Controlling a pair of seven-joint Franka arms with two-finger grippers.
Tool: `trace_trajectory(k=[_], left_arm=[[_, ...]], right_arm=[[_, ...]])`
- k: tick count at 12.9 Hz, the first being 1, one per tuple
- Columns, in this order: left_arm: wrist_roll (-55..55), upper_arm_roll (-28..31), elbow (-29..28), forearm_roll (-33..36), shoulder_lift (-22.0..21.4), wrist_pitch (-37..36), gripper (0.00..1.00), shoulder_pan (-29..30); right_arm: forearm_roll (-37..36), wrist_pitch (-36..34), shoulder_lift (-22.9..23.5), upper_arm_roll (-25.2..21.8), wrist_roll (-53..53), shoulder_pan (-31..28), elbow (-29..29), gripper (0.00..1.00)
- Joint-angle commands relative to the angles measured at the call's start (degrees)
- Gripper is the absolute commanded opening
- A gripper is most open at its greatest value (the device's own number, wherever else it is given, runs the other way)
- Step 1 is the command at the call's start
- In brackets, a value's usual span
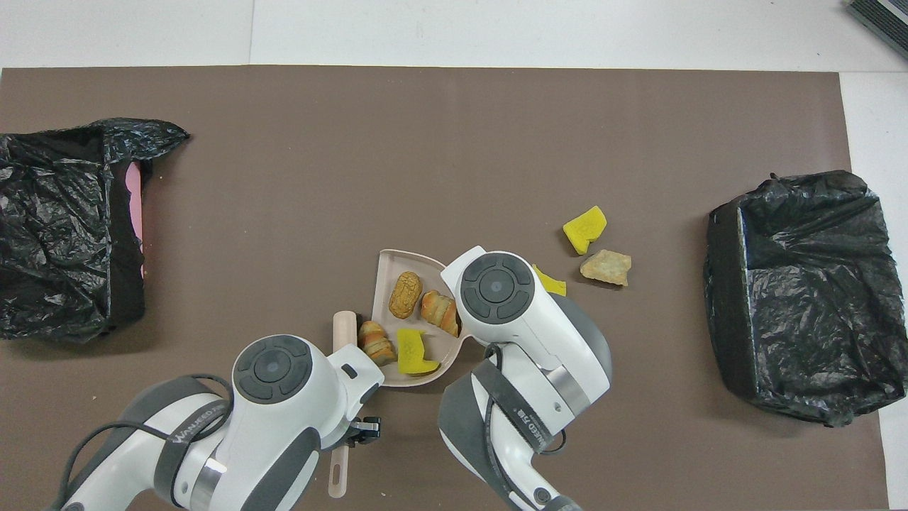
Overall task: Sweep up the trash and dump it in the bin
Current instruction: 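Sweep the remaining bread into the dustpan with the left gripper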
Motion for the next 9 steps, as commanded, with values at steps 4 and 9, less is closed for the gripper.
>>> trace_trajectory(k=[4, 9], left_arm=[[-1.0, 1.4, 6.6, -1.1, -0.1, 0.2, 0.00, -1.6], [-3.2, 1.3, 8.1, 2.4, -2.7, -6.3, 0.00, 3.2]], right_arm=[[-0.6, 1.2, -0.5, 0.3, -0.8, -0.2, -0.7, 0.00], [-0.6, 0.2, -0.4, 0.0, -0.6, -1.5, -0.3, 0.00]])
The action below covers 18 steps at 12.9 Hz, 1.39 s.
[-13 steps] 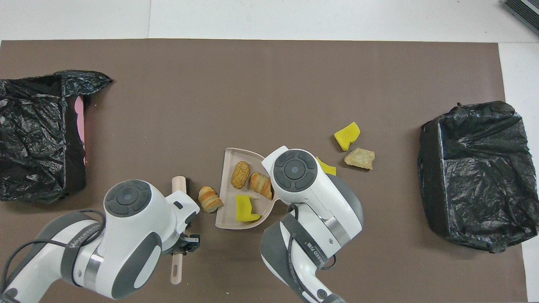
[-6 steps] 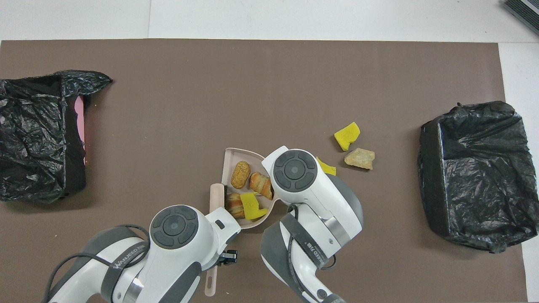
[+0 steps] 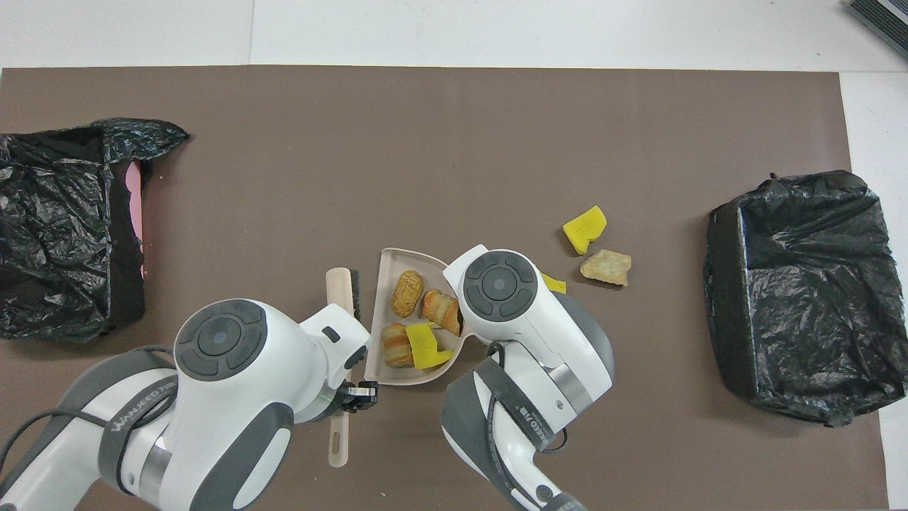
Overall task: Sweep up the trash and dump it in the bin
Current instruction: 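Sweep the remaining bread into the dustpan with the left gripper, then carry the loaded dustpan with the right gripper over the nearer black bag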
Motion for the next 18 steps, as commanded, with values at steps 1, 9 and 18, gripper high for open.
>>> trace_trajectory(k=[1, 9, 18], left_arm=[[-2.8, -0.5, -1.3, 2.1, -2.4, -1.7, 0.00, 0.0], [-18.9, -15.9, -13.0, 4.1, -7.0, 6.6, 0.00, -4.3], [-26.0, -16.0, -17.9, 0.3, -3.6, 16.1, 0.00, -13.2]], right_arm=[[-0.5, -0.3, -1.1, 0.2, -0.5, -2.7, -0.1, 0.00], [0.6, -15.1, -17.0, -0.3, -18.0, -25.1, 3.8, 0.00], [-8.3, -16.6, -20.3, -1.2, -38.7, -53.5, 4.7, 0.00]])
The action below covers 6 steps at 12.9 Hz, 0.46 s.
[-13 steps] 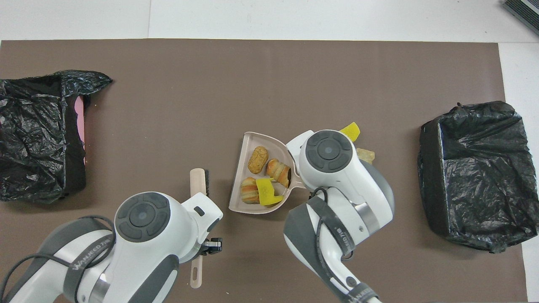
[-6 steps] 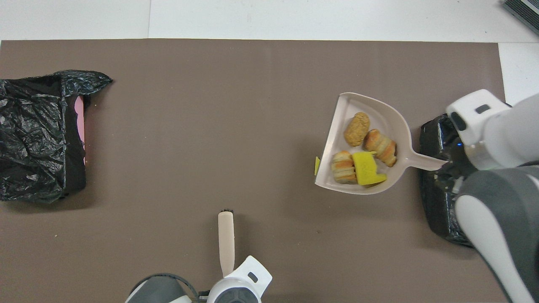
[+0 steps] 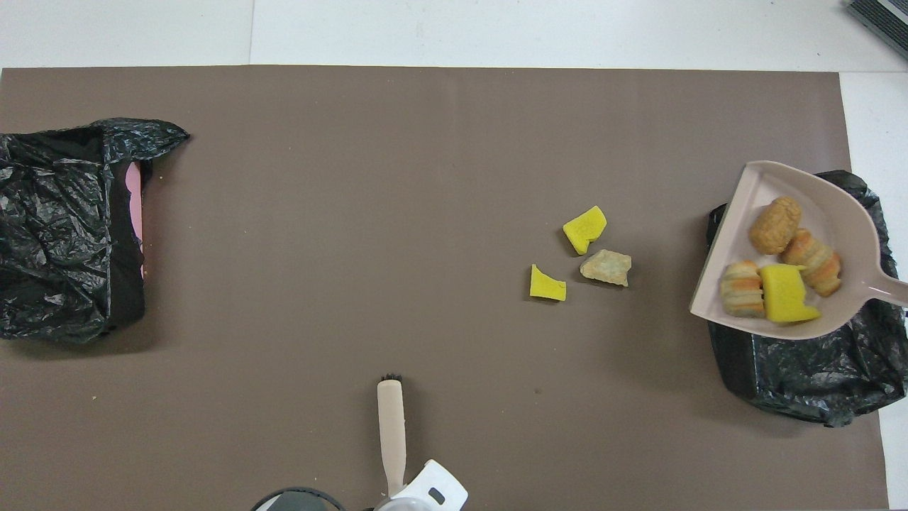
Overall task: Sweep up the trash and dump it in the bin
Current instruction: 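Carry the loaded dustpan with the right gripper over the nearer black bag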
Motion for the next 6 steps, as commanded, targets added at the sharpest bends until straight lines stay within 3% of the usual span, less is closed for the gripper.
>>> trace_trajectory(k=[1, 5, 6], left_arm=[[0.3, 0.7, -0.8, -1.0, 0.3, 2.0, 0.00, -0.7], [3.4, 0.7, -0.6, -1.1, 2.0, 2.0, 0.16, -0.7], [3.4, 0.8, -0.1, -1.1, 2.2, 2.0, 0.36, -0.6]], right_arm=[[-6.3, 2.2, 0.1, 0.8, -3.8, -4.5, 0.1, 0.00], [-19.5, 7.4, 0.6, 0.8, -9.3, -6.4, -2.3, 0.00], [-22.4, 8.5, -0.1, 0.8, -11.5, -6.2, -3.5, 0.00]])
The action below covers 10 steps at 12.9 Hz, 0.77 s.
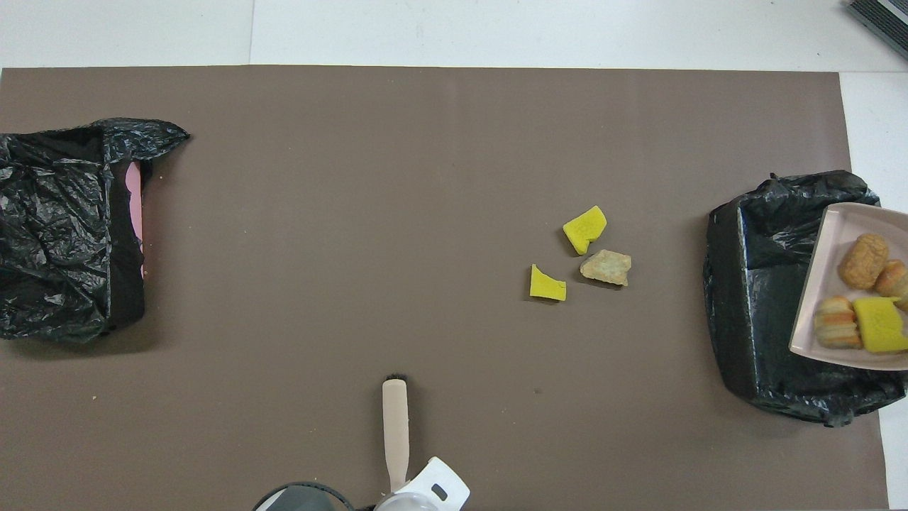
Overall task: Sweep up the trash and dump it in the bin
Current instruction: 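Tip the dustpan into the black bag with the right gripper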
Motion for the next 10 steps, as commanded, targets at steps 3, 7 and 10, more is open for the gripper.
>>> trace_trajectory(k=[3, 7, 10], left_arm=[[4.5, 1.1, 4.1, -0.9, 2.1, 0.3, 1.00, 2.4], [12.6, 1.1, 13.7, 6.1, 2.5, -1.7, 1.00, 13.9], [25.2, 1.1, 26.3, 7.2, 2.9, -10.7, 1.00, 25.4]], right_arm=[[-11.7, 5.8, -2.8, 1.5, -4.4, 0.1, -6.3, 0.00], [-15.1, 7.1, -4.5, 1.6, -4.4, 4.0, -9.4, 0.00], [-19.3, 7.5, -4.9, 1.6, -4.4, 4.3, -10.2, 0.00]])
